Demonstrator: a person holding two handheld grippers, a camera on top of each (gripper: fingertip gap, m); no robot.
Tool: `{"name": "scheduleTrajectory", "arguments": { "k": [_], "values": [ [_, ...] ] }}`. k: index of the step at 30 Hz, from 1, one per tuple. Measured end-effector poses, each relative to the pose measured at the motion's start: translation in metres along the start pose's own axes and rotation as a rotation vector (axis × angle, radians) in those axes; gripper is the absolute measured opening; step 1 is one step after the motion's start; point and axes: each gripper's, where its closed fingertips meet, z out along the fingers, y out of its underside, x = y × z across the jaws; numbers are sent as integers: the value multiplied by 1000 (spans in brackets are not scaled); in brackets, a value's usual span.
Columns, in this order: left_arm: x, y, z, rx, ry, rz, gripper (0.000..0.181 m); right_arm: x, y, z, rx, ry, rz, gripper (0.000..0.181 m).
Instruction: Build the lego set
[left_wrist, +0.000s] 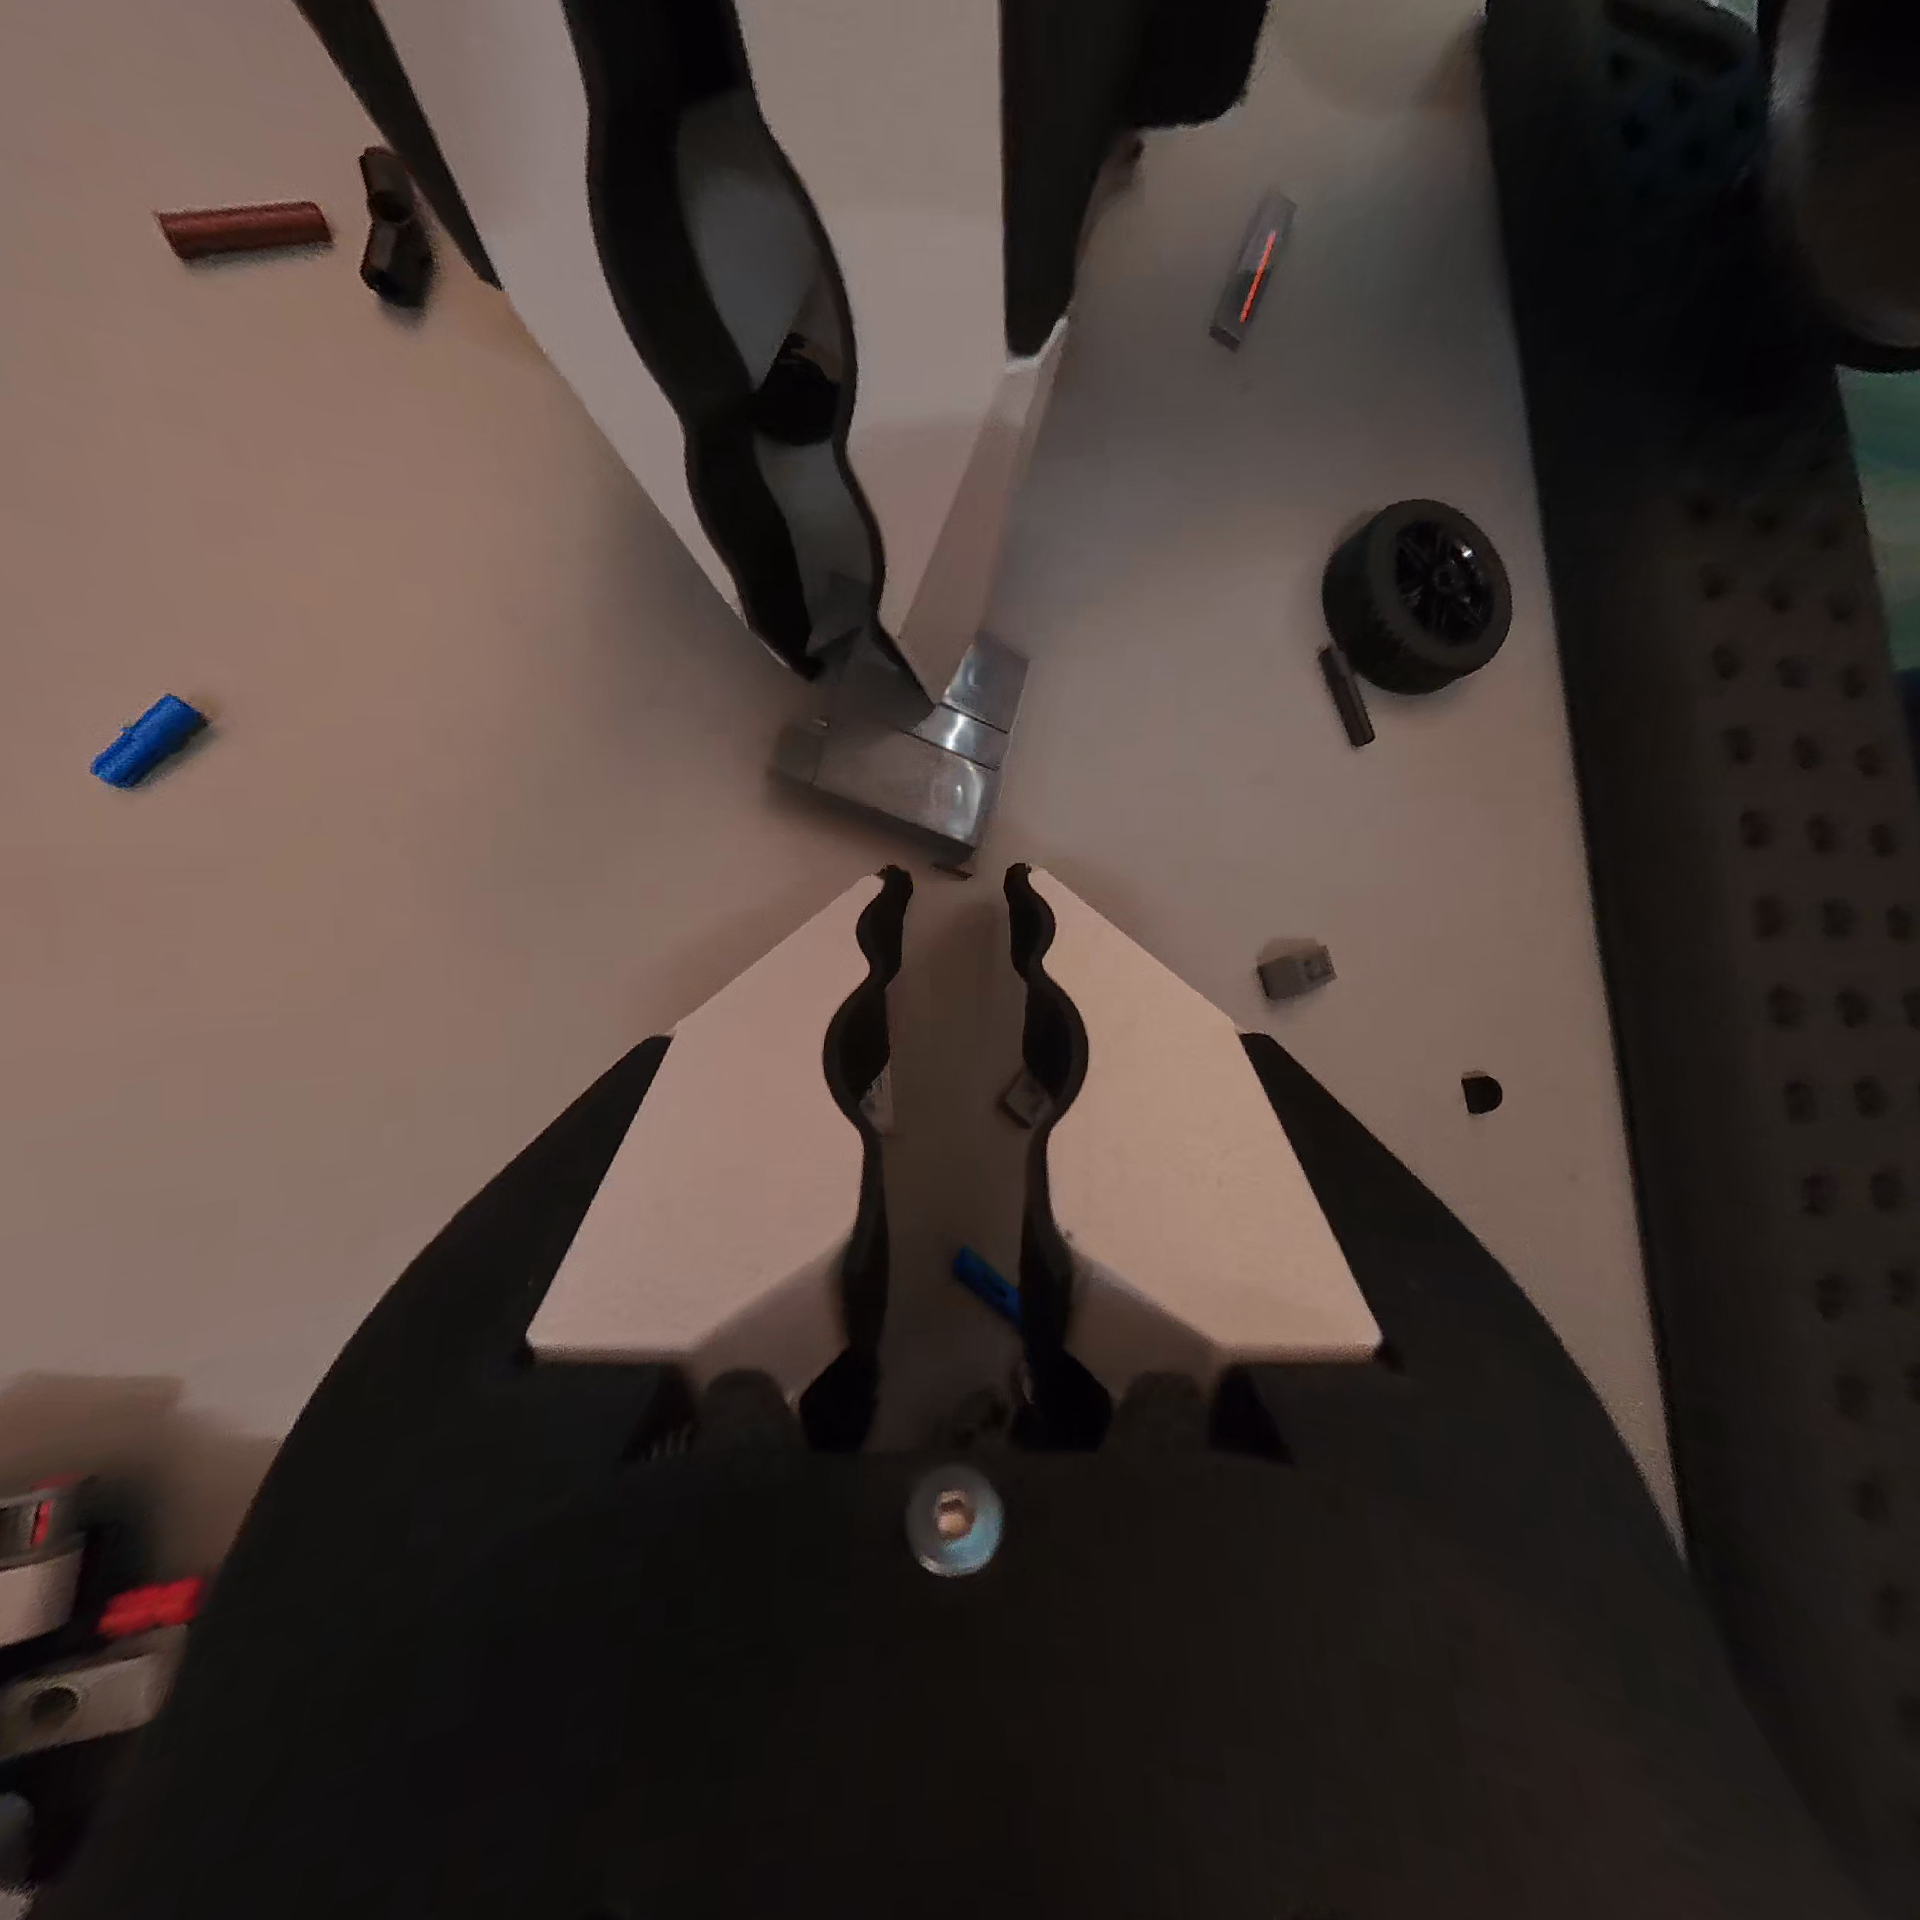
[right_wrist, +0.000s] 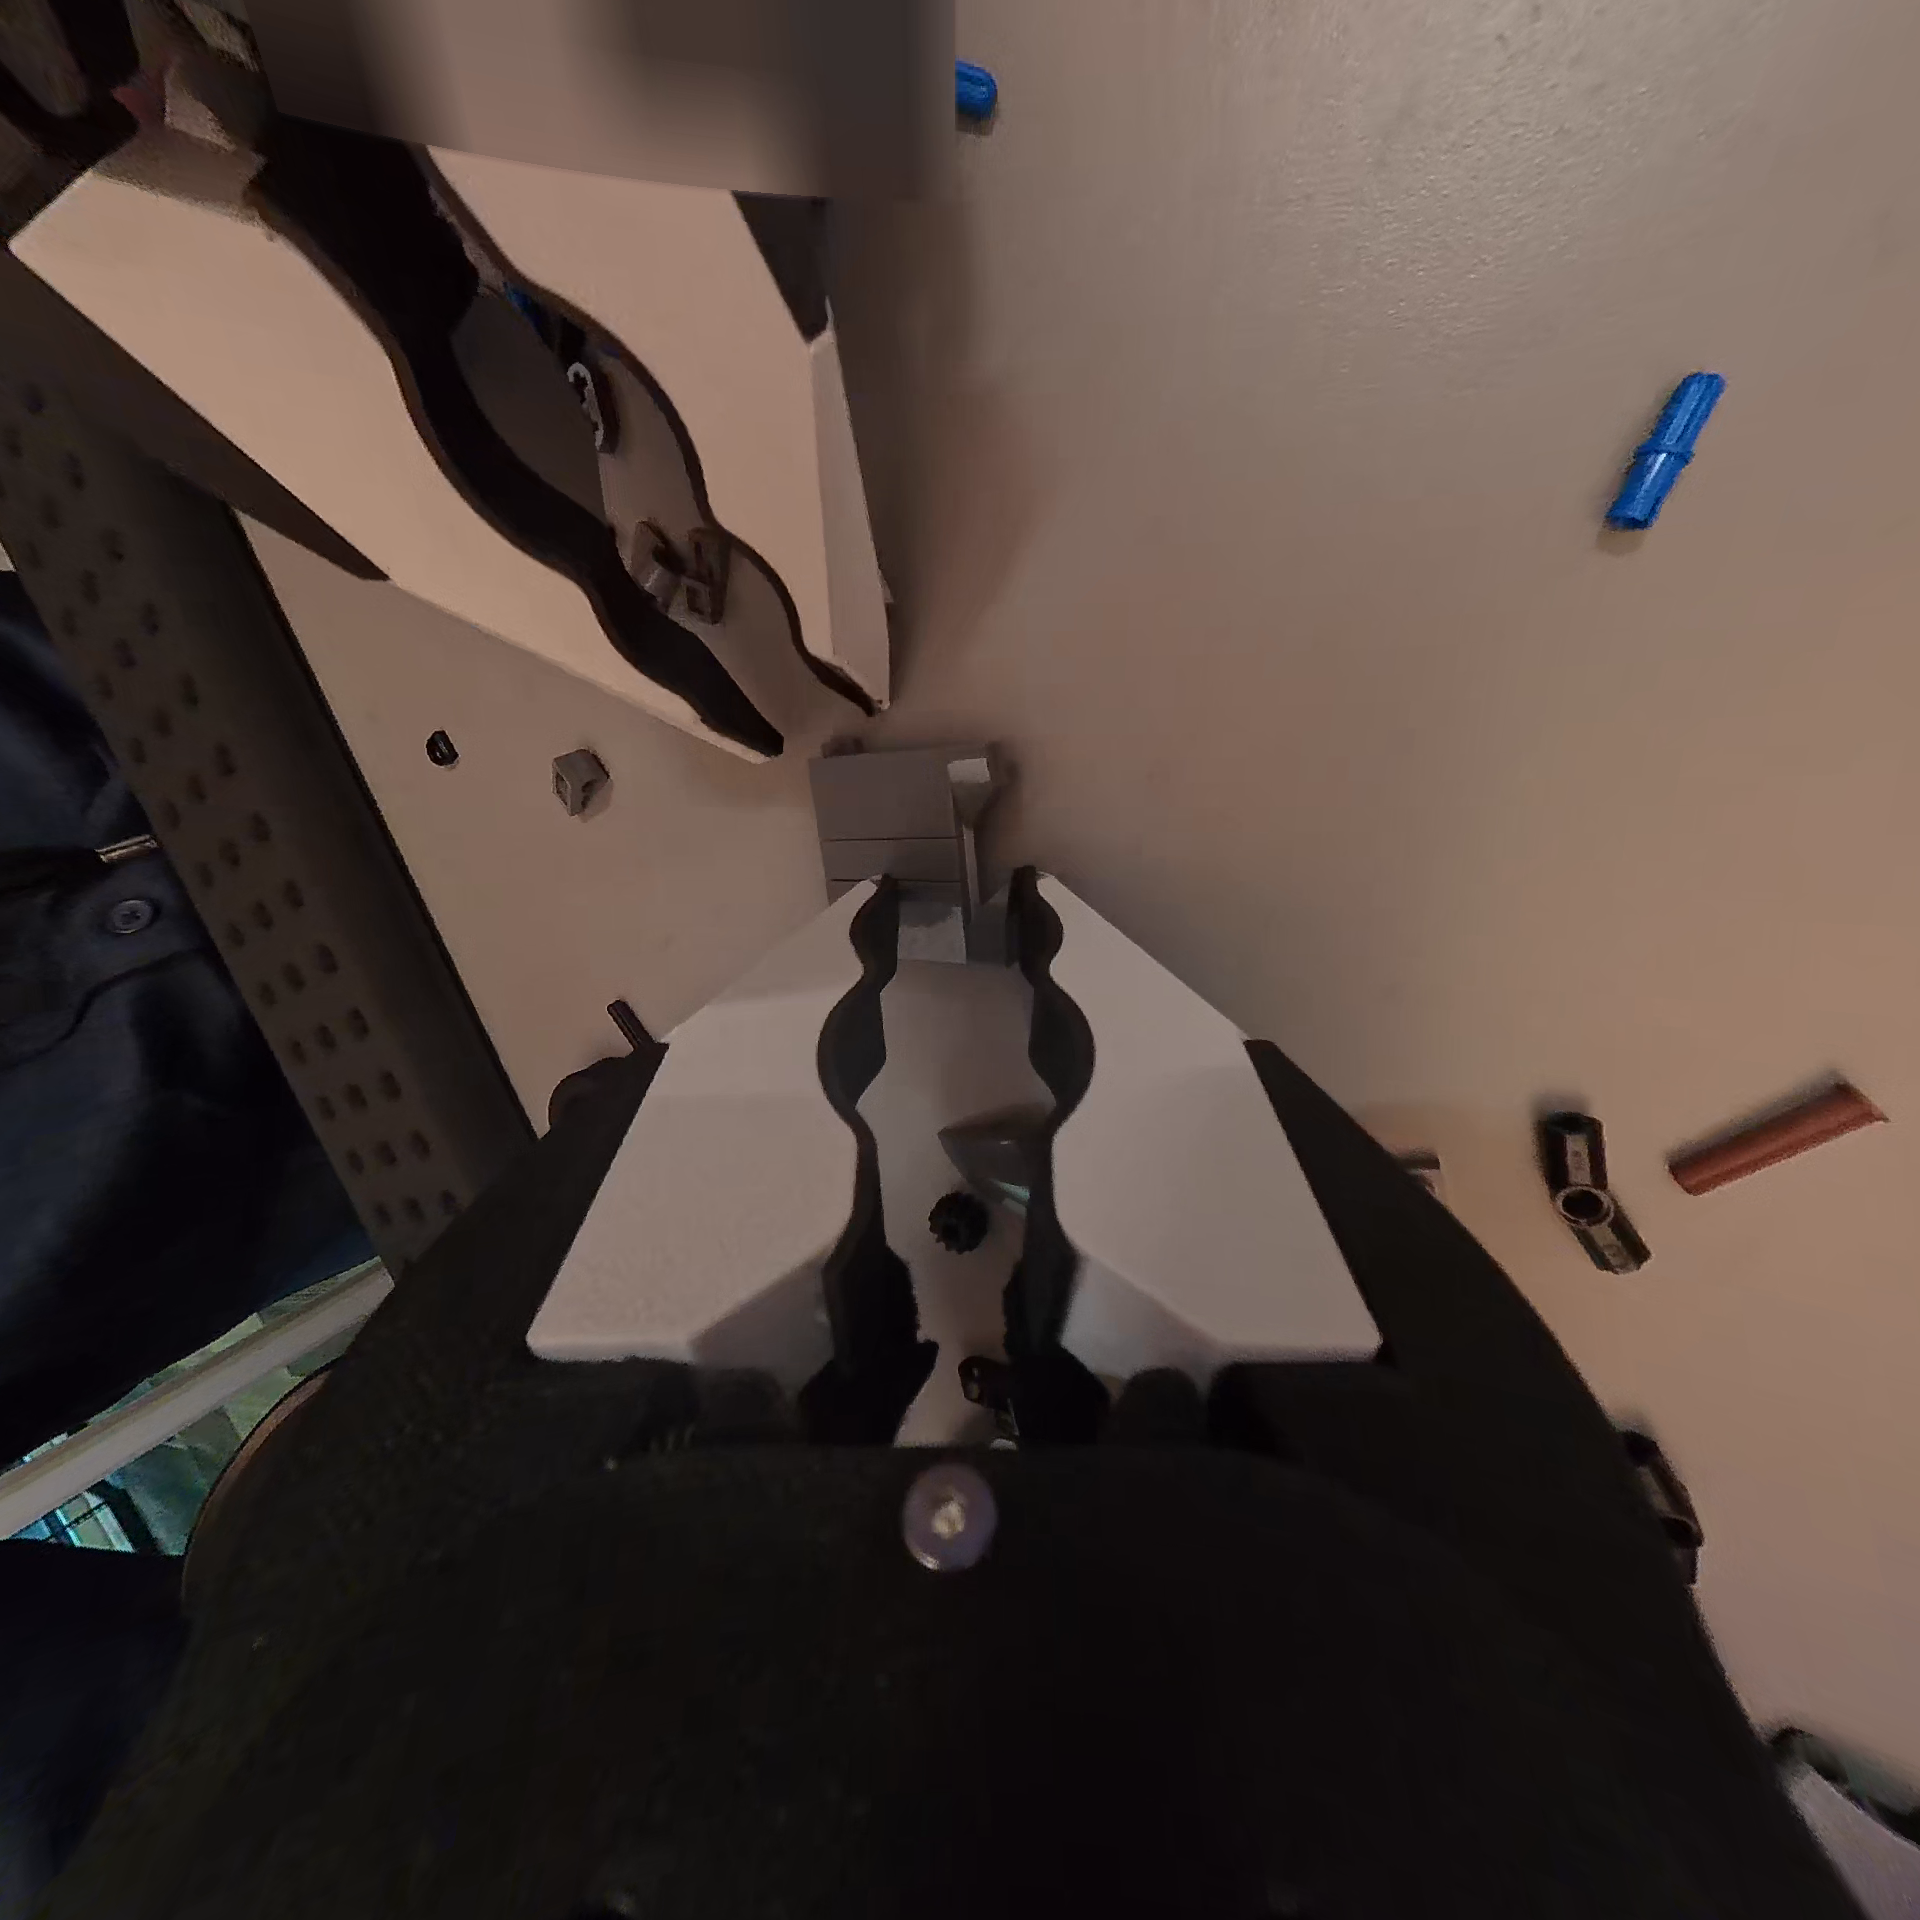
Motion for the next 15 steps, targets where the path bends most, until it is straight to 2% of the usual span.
{"name": "scheduleTrajectory", "arguments": {
  "k": [7, 15],
  "values": [
    [-1, -1, 3, -18, -50, 62, 10, -2, -1, 2, -9, 2, -2, 21],
    [0, -1, 4, -38, -88, 112, 9, -3, -2, 2, -4, -4, 6, 21]
  ]
}}
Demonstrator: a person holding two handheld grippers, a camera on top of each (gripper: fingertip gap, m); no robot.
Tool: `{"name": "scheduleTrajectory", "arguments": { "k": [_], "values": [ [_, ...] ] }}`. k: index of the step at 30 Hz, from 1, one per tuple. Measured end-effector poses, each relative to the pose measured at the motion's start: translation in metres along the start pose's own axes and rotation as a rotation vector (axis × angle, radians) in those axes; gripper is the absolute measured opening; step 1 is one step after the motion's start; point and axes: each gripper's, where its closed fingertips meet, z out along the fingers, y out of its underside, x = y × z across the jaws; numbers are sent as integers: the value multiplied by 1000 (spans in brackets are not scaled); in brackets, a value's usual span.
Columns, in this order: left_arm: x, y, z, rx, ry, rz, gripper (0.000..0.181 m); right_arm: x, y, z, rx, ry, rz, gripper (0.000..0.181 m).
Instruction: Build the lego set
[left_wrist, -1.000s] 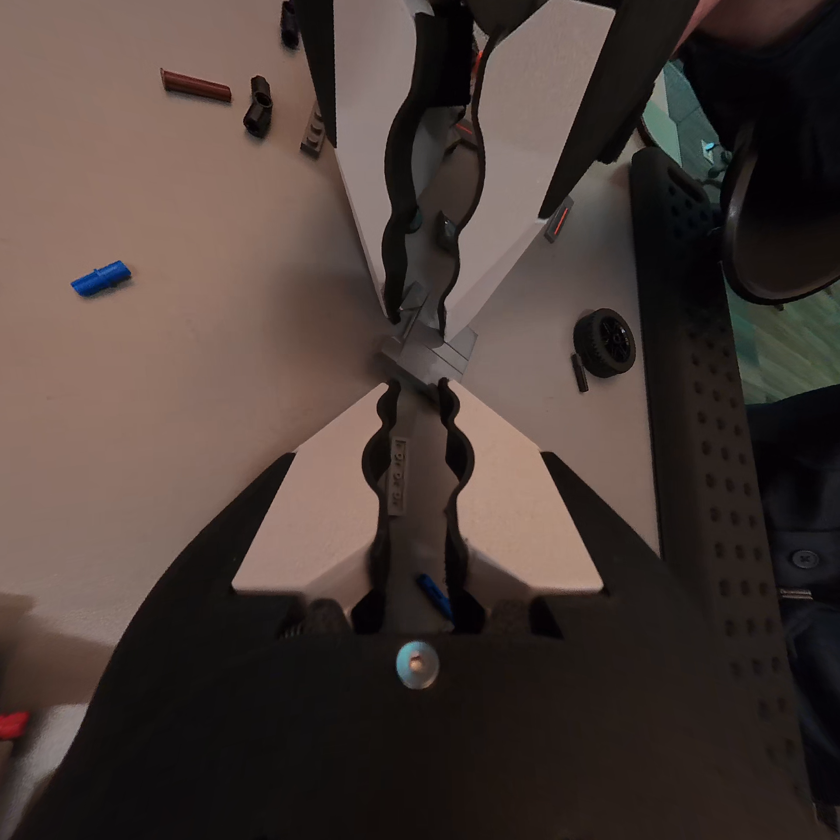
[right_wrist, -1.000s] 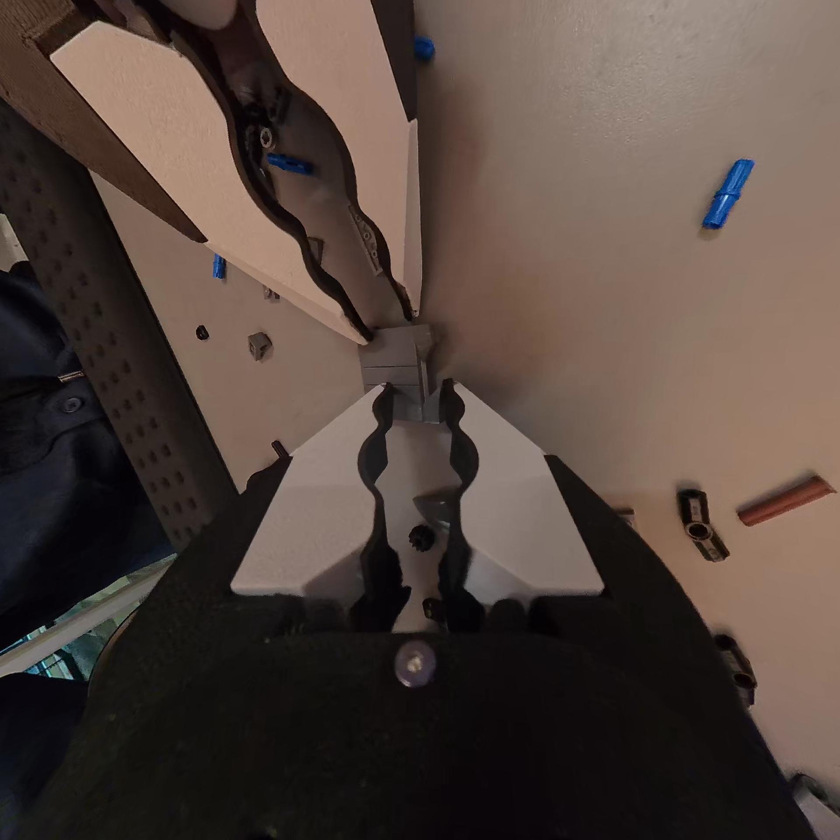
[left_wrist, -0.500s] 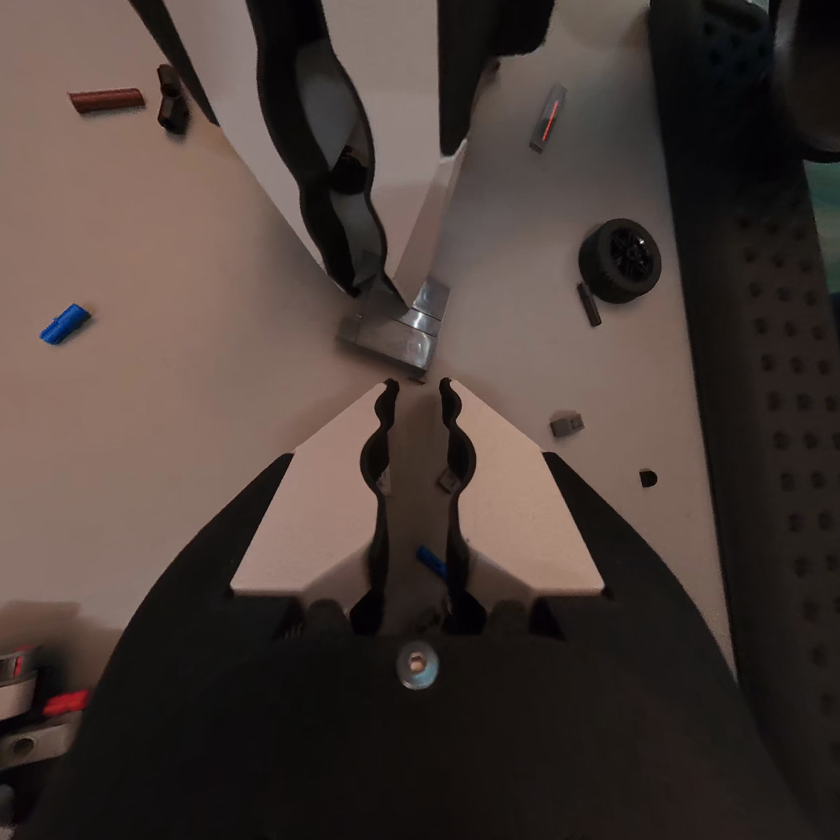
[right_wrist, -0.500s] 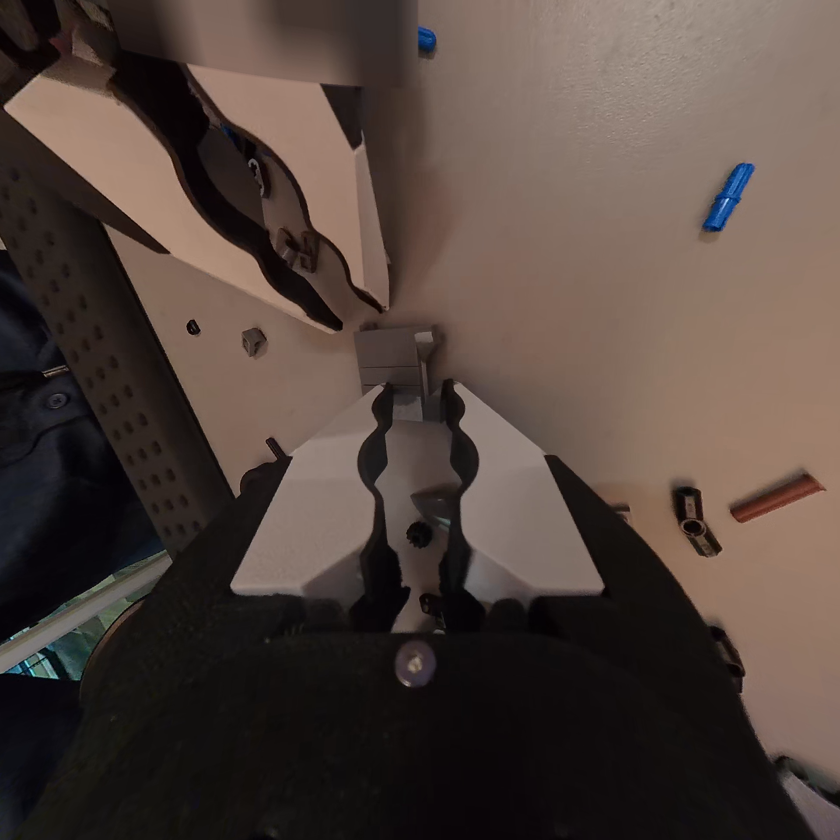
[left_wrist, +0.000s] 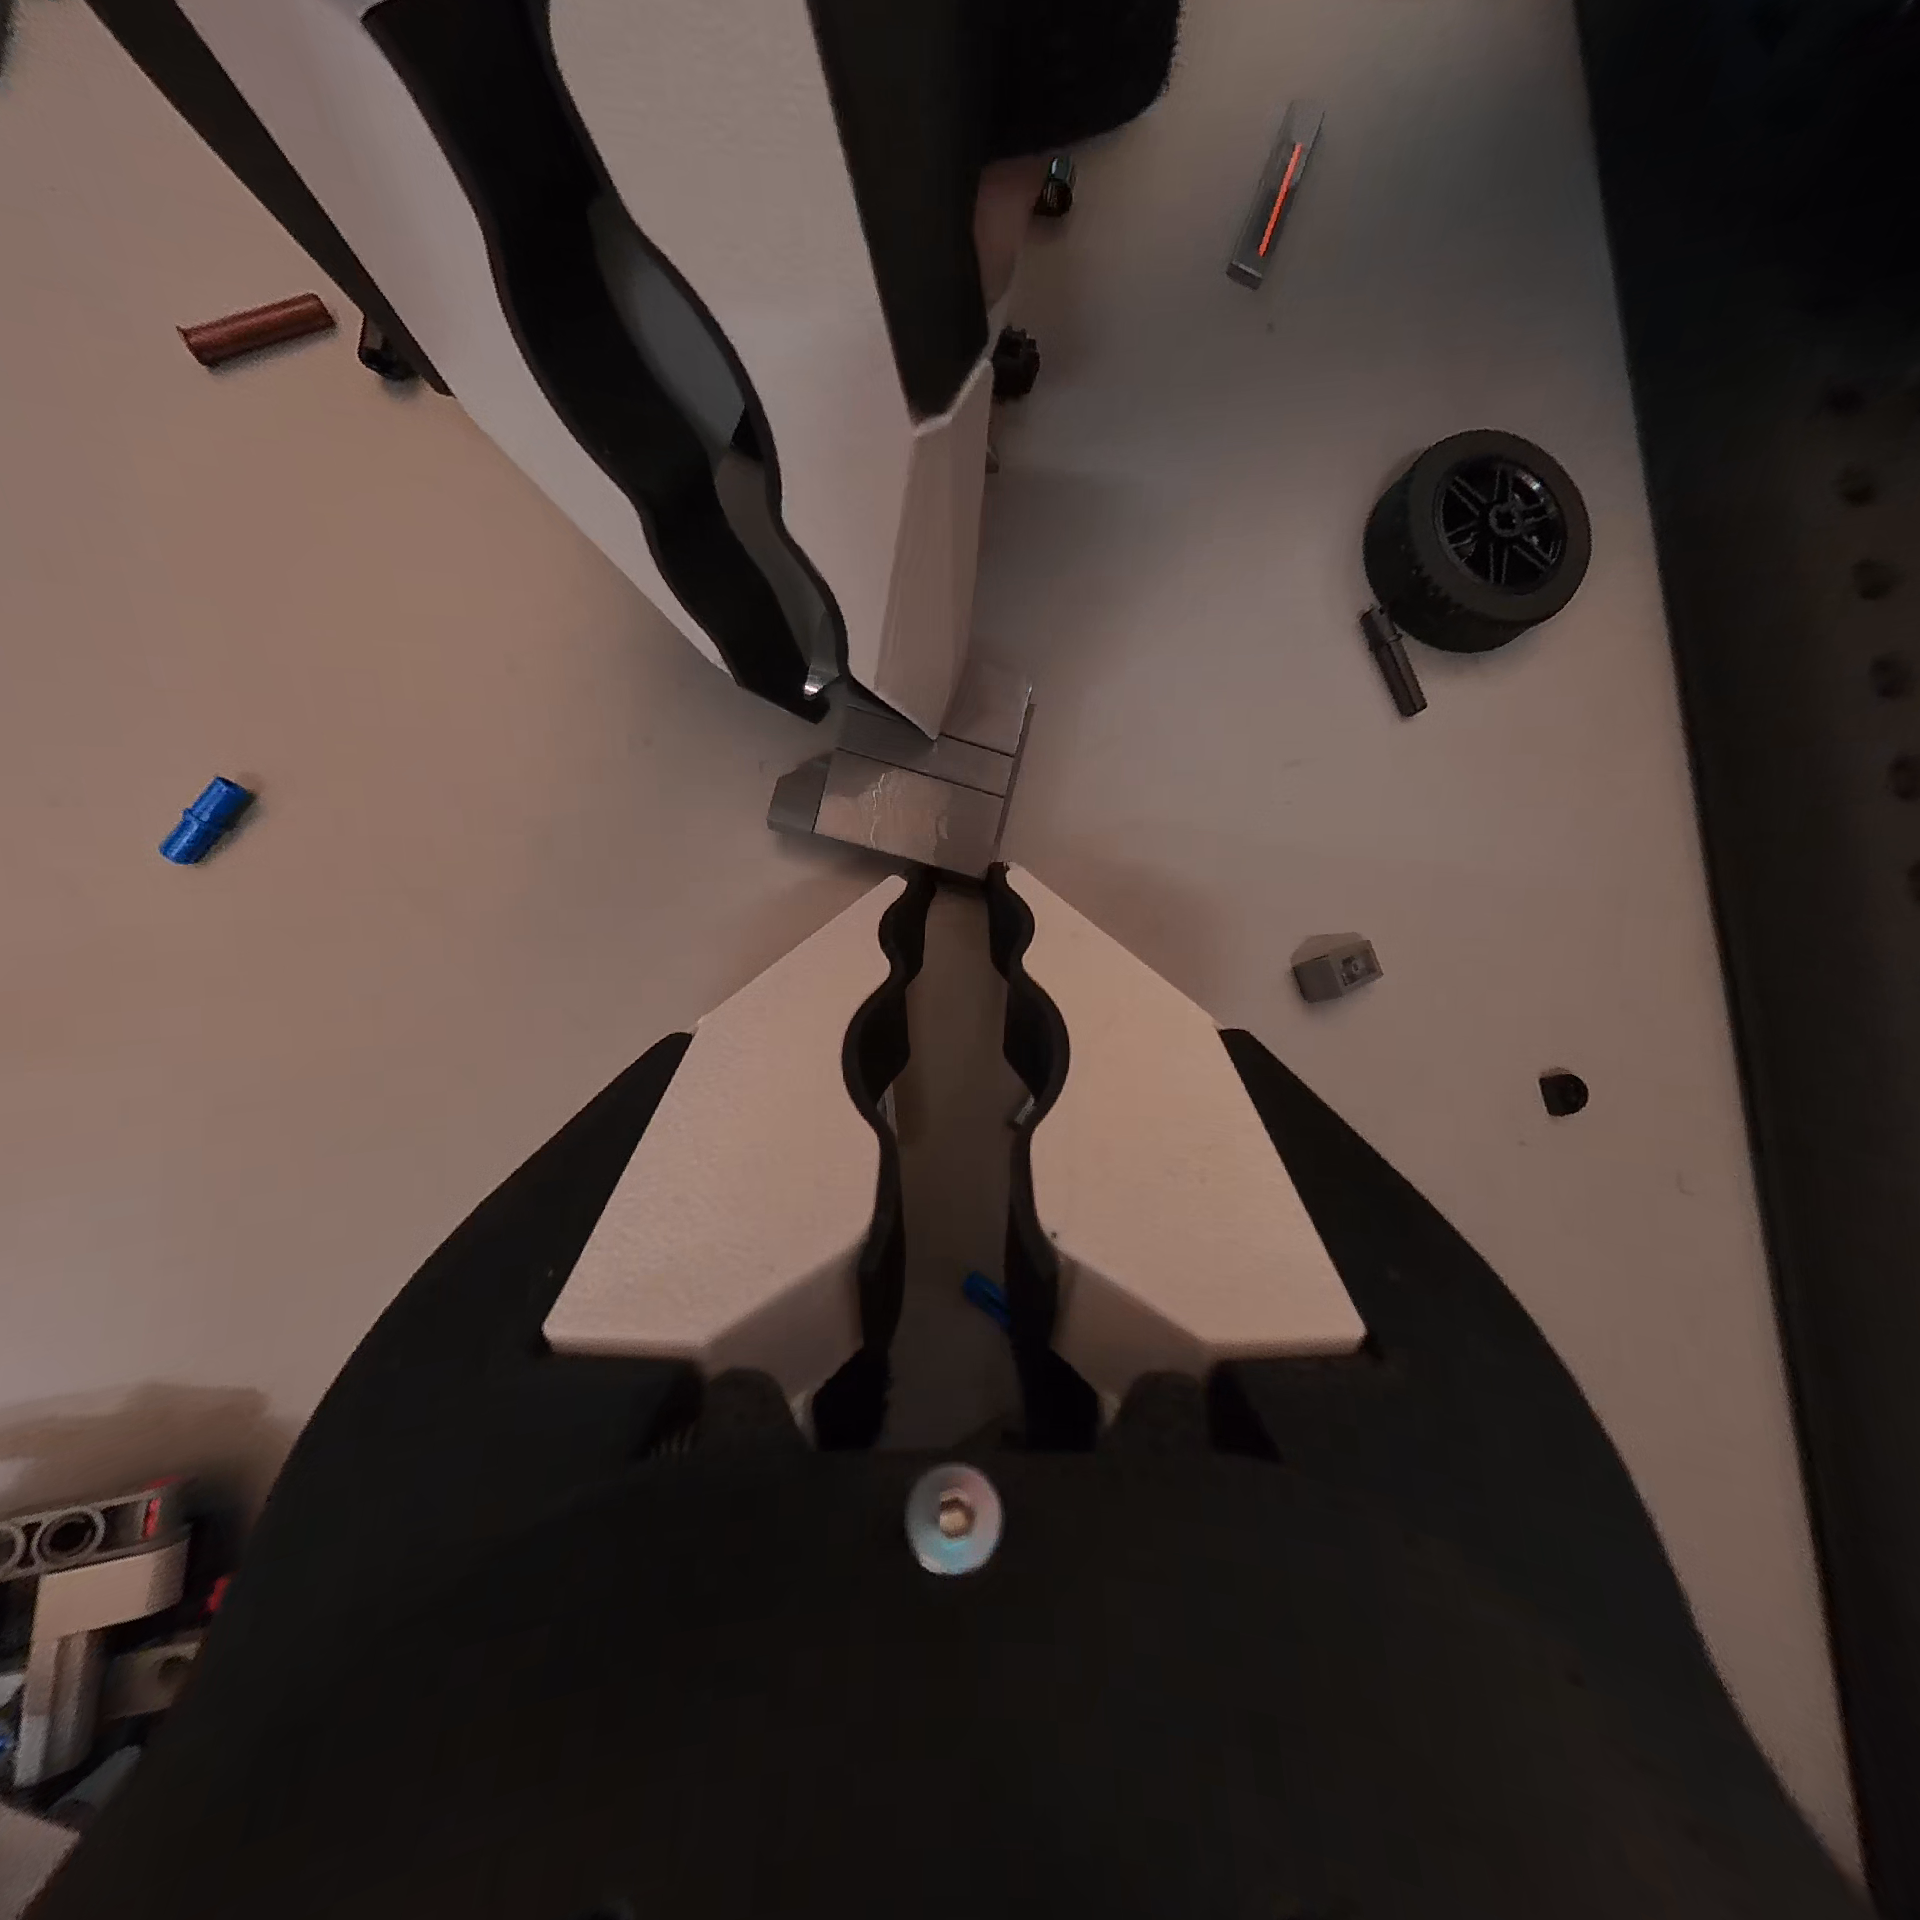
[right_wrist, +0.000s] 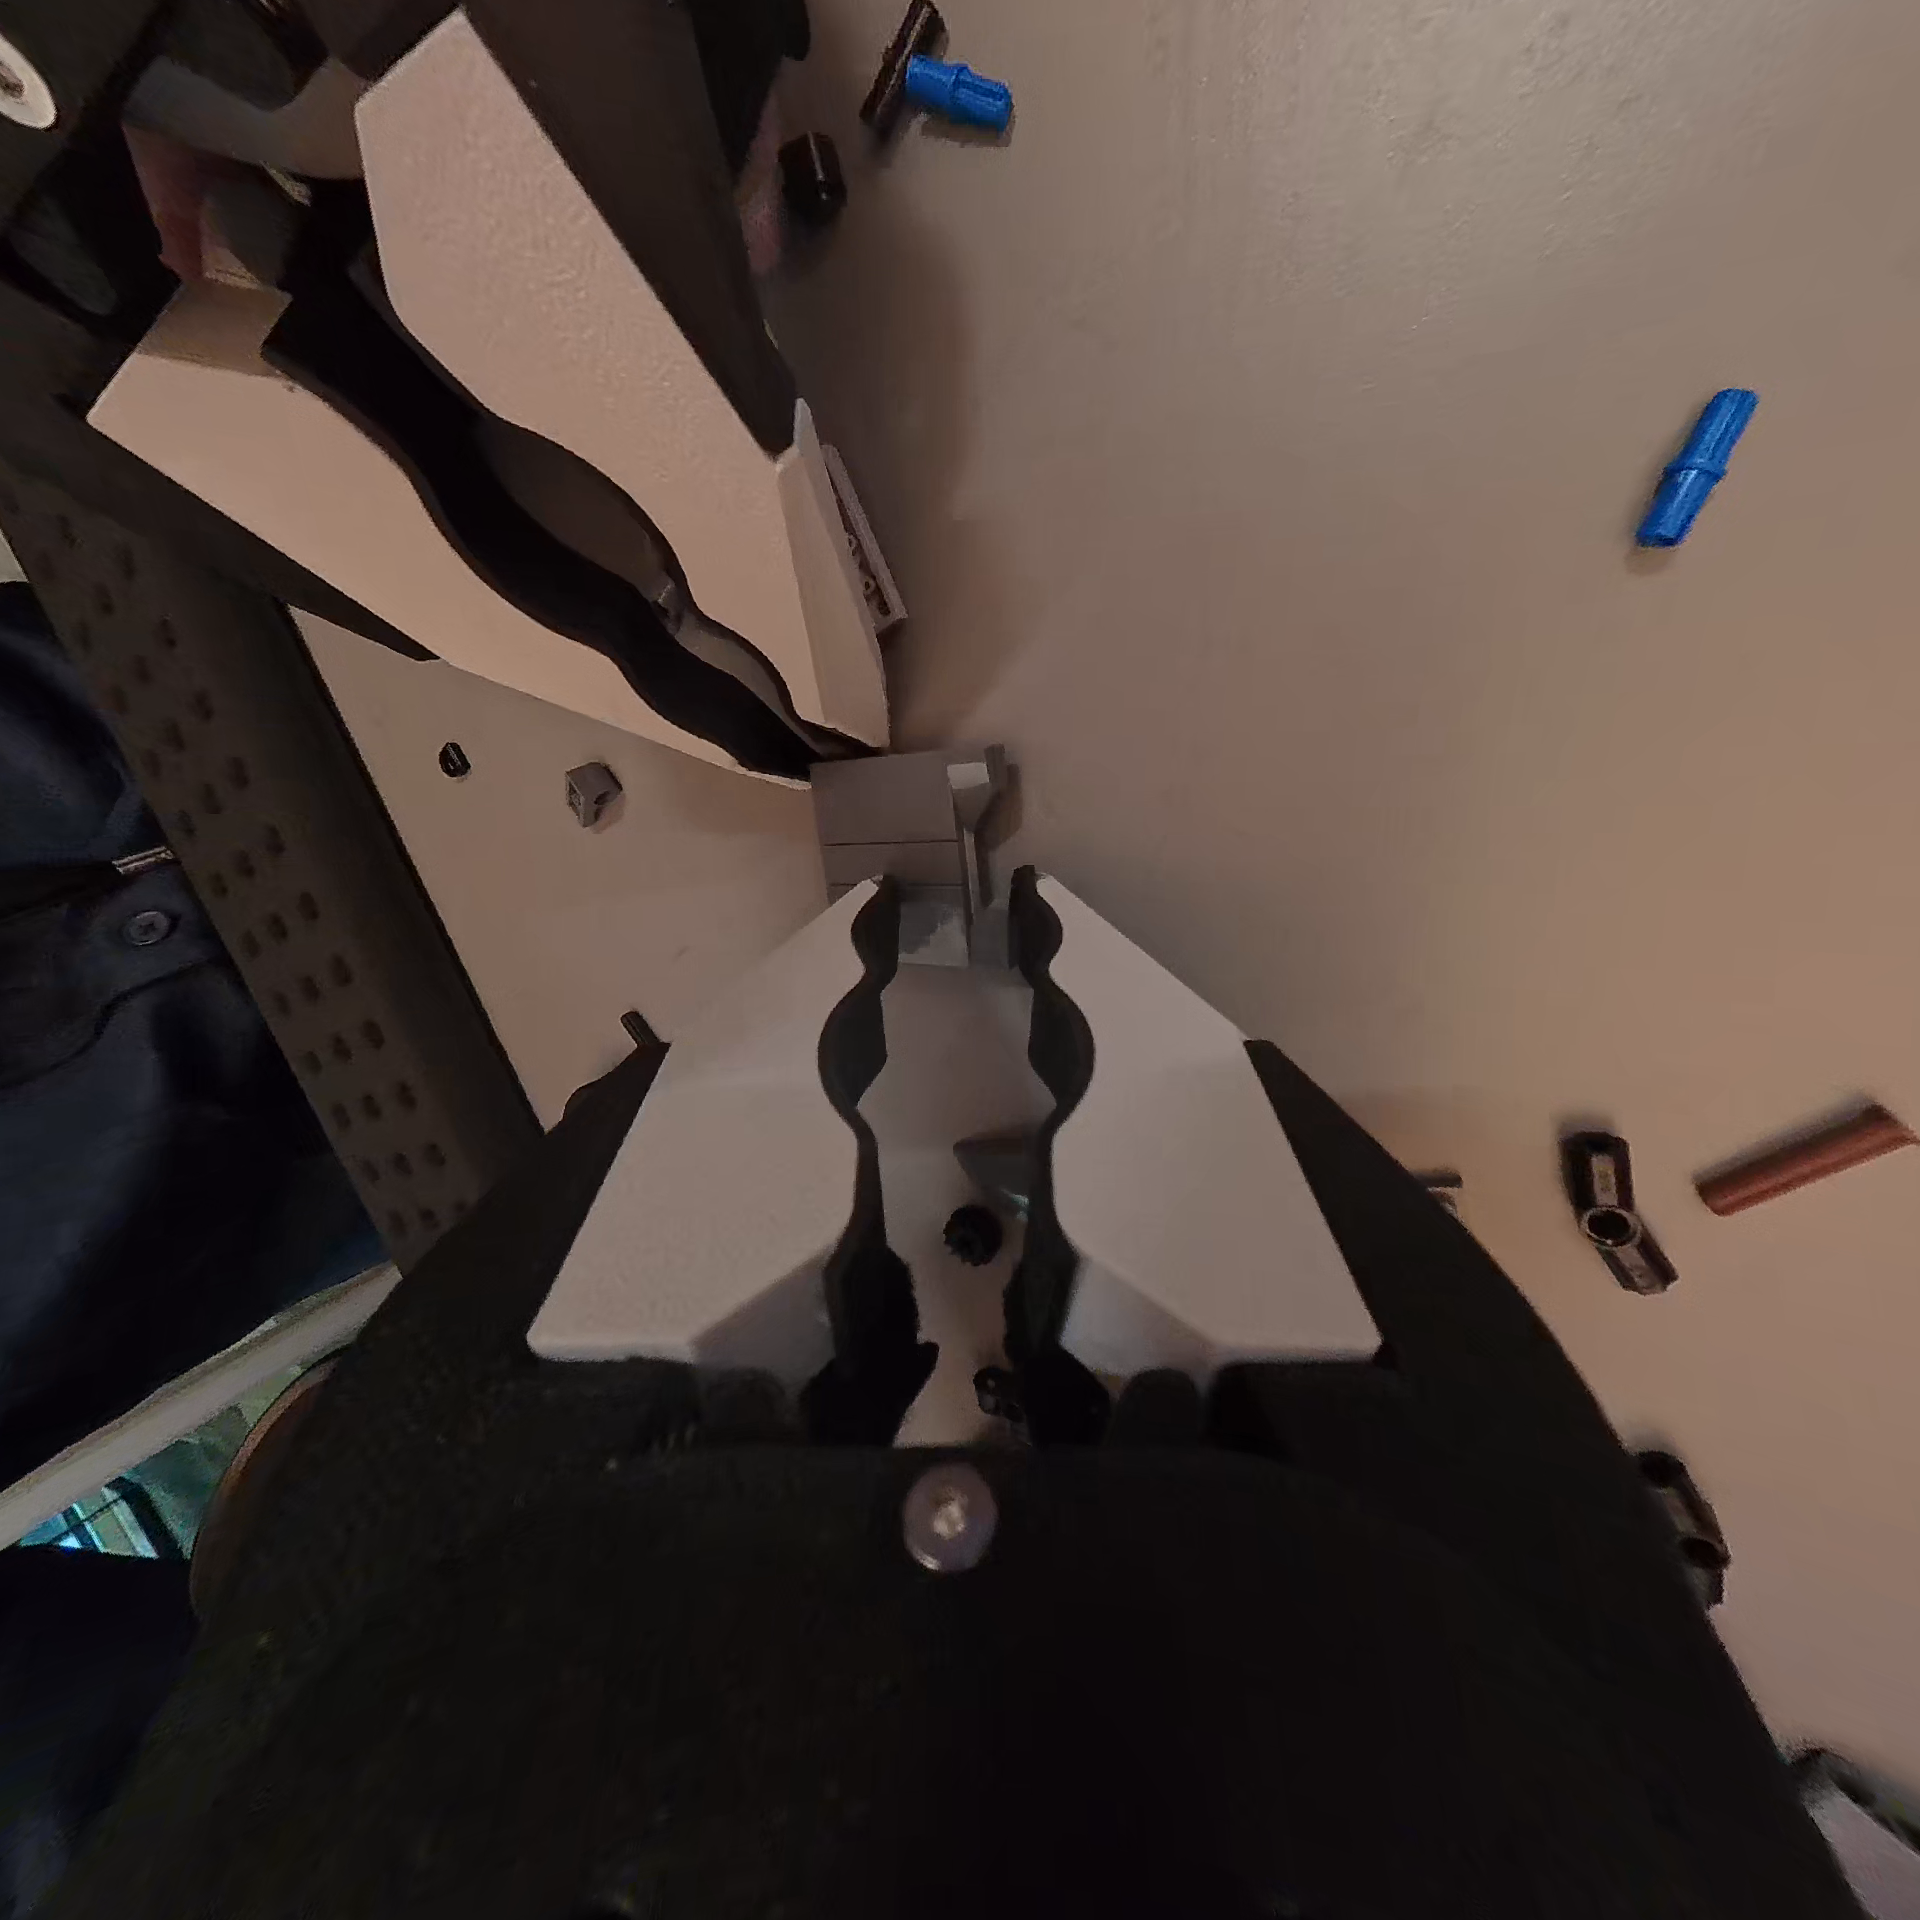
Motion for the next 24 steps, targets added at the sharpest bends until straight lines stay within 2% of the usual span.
{"name": "scheduleTrajectory", "arguments": {
  "k": [16, 24],
  "values": [
    [-2, 0, -2, -15, -45, 76, 15, -5, -2, -2, -5, -8, 18, 22],
    [1, -2, -3, -8, -42, 90, 15, -4, -3, -6, -34, 64, 23, 24]
  ]
}}
